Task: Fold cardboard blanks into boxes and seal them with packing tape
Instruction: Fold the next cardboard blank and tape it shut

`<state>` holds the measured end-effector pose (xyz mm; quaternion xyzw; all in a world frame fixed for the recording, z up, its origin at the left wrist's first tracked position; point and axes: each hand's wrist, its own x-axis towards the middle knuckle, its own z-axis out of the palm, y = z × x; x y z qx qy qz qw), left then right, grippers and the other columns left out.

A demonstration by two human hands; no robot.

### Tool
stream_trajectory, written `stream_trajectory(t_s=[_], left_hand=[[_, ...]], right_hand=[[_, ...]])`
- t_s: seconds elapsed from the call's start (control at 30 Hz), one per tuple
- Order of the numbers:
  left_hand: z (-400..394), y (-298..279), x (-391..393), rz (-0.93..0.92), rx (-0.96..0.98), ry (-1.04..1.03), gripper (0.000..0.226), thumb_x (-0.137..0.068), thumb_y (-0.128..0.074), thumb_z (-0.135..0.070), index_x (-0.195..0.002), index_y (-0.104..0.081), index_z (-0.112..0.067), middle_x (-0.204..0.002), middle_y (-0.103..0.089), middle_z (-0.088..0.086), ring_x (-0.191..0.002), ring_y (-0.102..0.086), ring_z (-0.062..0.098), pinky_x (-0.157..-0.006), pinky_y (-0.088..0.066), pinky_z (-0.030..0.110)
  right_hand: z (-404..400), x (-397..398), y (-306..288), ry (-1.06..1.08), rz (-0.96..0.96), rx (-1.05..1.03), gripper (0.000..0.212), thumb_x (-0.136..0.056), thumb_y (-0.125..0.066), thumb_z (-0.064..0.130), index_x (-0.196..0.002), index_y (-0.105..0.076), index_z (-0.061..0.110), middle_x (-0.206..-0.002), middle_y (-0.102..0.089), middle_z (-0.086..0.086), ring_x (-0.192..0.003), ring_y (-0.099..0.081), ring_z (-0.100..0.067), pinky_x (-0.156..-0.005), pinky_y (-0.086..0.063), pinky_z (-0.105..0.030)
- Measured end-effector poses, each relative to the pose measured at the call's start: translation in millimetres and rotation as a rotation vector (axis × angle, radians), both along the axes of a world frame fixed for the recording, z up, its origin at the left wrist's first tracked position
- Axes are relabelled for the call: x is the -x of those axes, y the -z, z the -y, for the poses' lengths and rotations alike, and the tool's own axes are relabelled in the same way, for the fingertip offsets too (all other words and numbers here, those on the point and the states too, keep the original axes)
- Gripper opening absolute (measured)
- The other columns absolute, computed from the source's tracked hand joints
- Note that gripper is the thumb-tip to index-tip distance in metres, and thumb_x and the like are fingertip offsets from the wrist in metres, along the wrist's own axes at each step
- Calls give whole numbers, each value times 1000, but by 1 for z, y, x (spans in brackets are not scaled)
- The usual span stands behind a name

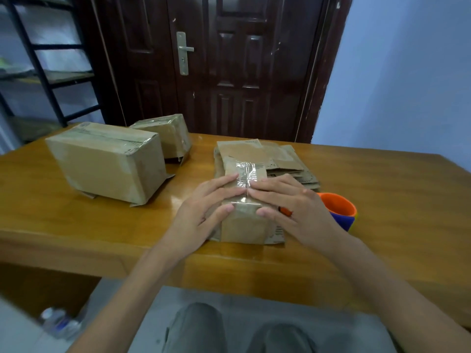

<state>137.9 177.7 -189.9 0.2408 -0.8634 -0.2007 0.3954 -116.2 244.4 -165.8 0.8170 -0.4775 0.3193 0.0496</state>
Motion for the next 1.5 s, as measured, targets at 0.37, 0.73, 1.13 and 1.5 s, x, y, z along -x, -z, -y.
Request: stream_trajectory(t_s=[0.37, 0.73, 1.13, 1.5], left_hand=[[-12, 7, 18, -260, -179, -75, 41, -94, -70, -51, -130, -72, -33, -149, -56, -21, -143, -48, 12, -92, -62, 49], [-34, 29, 49, -357, -170, -230, 43, -108, -42, -50, -145, -51, -30, -164, -35, -22, -151, -38, 8, -110, -50, 47], [-49, 18, 47, -212, -115, -296, 51, -109, -25, -55, -158, -32, -43, -163, -28, -27, -151, -29, 6, -116, -38, 31], [-35, -13, 6, -163, -5, -298, 55, -106, -51, -42, -158, -37, -30, -164, -37, -16, -152, -33, 5, -123, -33, 40]], right_hand=[[6, 4, 3, -20, -43, 10, 43, -106, -57, 41, -146, -60, 25, -148, -59, 12, -142, -46, -6, -107, -52, -38], [-25, -90, 45, 202, 924, -341, 72, -100, -29, 74, -158, 11, 59, -170, -8, 30, -156, -12, 4, -129, -22, -40], [-22, -81, 36, 312, 948, -309, 64, -96, -33, 81, -153, -34, 51, -150, -43, 19, -139, -43, -4, -111, -44, -36], [-22, -40, -3, 453, 925, -352, 19, -104, -59, 34, -123, -57, 34, -116, -64, 16, -100, -61, -2, -65, -51, -13]])
